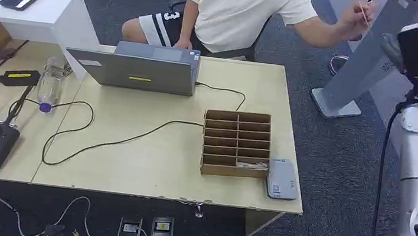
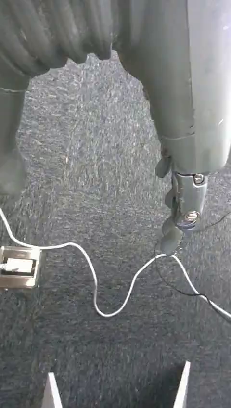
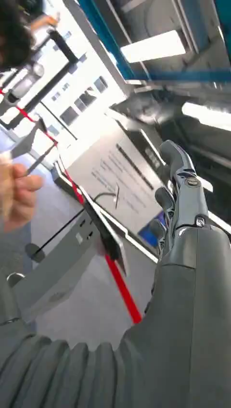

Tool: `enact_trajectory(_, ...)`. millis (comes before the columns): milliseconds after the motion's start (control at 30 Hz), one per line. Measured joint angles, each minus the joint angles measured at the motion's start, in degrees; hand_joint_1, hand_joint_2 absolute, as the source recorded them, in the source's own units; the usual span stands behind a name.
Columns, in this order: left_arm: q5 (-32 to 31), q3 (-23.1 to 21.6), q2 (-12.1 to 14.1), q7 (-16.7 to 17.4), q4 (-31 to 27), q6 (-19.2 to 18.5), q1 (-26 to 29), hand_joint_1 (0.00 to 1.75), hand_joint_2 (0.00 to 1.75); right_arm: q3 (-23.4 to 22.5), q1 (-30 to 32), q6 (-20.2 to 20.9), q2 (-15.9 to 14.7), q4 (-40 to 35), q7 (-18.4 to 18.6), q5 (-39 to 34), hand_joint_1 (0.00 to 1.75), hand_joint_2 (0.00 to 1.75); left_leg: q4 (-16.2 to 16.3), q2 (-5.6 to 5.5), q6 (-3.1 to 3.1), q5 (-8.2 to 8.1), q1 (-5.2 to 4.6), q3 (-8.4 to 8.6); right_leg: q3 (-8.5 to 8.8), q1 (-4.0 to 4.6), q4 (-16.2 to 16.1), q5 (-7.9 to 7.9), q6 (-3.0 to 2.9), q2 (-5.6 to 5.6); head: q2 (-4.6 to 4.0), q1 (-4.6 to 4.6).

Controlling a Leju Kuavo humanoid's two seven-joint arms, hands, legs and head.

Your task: Pass the card to the sensor for recognition and then transmit it.

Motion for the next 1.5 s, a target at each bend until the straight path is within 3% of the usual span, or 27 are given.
enact_trajectory(167, -0.09, -0.42, 0.05, 0.13, 0.0, -0.46, -0.18, 0.0, 1.75, 6.16, 0.83, 1.71, 1.4, -2.51, -1.35, 6.69, 0.0, 1.75, 0.0, 0.01, 0.0, 0.0, 0.0, -0.01, -0.01, 0.0, 0.0, 0.0, 0.0, 0.04, 0.0, 0.0)
enact_trajectory(367, 0.13, -0.98, 0.17, 0.33, 0.0, -0.5, -0.42, 0.0, 1.75, 12.2, 2.11, 2.45, 3.24, -3.65, -1.77, 9.45, 0.0, 1.75, 0.0, -0.01, 0.0, 0.0, 0.0, -0.03, -0.02, 0.0, -0.01, 0.0, 0.0, -0.01, 0.0, 0.02)
enact_trajectory(800, 0.96, -1.01, 0.17, 0.35, 0.0, -0.31, -0.04, 0.0, 1.75, 16.66, 2.23, 1.14, 5.51, -3.0, -3.78, 9.39, 0.0, 1.75, 0.0, -0.01, -0.01, 0.0, 0.0, -0.04, -0.04, -0.01, -0.01, 0.0, 0.0, -0.01, 0.0, 0.02)
enact_trajectory(833, 1.03, -1.01, 0.17, 0.35, 0.0, -0.28, 0.01, 0.0, 1.75, 16.81, 2.23, 0.98, 5.58, -2.84, -3.94, 9.19, 0.1, 1.75, 0.0, -0.01, -0.01, 0.0, 0.0, -0.04, -0.04, -0.01, -0.01, 0.0, 0.0, -0.01, 0.0, 0.02)
enact_trajectory(867, 1.25, -1.01, 0.17, 0.35, 0.0, -0.26, 0.04, 0.0, 1.75, 16.99, 2.21, 0.9, 5.62, -2.71, -4.04, 8.93, 1.66, 1.75, 0.0, -0.01, -0.01, 0.0, 0.0, -0.04, -0.04, -0.01, -0.01, 0.0, 0.0, -0.01, 0.0, 0.05)
enact_trajectory(900, 1.33, -1.01, 0.17, 0.35, 0.0, -0.26, 0.09, 0.0, 1.75, 17.23, 2.21, 0.9, 5.66, -2.58, -4.13, 8.51, 1.75, 1.75, 0.0, -0.01, -0.01, 0.0, 0.0, -0.04, -0.04, -0.01, -0.01, 0.0, 0.0, -0.01, 0.0, 0.02)
enact_trajectory(1500, 1.55, -1.01, 0.2, 0.66, 0.0, -0.24, 0.34, 0.0, 1.75, 18.26, 1.92, 2.28, 5.99, -0.75, -3.52, 7.16, 1.75, 1.75, 0.0, 0.0, -0.01, 0.0, -0.01, -0.03, -0.07, -0.01, -0.01, 0.0, 0.0, 0.01, 0.0, 0.05)
